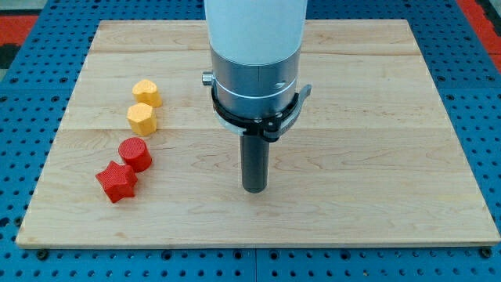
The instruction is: Push the blue blocks slightly towards down
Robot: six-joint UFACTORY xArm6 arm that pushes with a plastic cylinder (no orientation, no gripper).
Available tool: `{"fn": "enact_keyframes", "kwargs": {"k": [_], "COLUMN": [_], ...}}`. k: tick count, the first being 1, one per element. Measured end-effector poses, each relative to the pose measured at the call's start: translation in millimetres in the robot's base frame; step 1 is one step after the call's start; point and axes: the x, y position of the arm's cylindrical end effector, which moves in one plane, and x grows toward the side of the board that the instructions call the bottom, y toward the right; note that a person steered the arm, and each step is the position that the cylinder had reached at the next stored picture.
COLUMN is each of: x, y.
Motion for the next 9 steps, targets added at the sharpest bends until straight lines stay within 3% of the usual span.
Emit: {"fn": "enact_keyframes", "kwargs": {"k": [4,8,9], "x": [-24.0,-70.4,-102.9], "y": [-0.5,-54.6,-105.7]}}
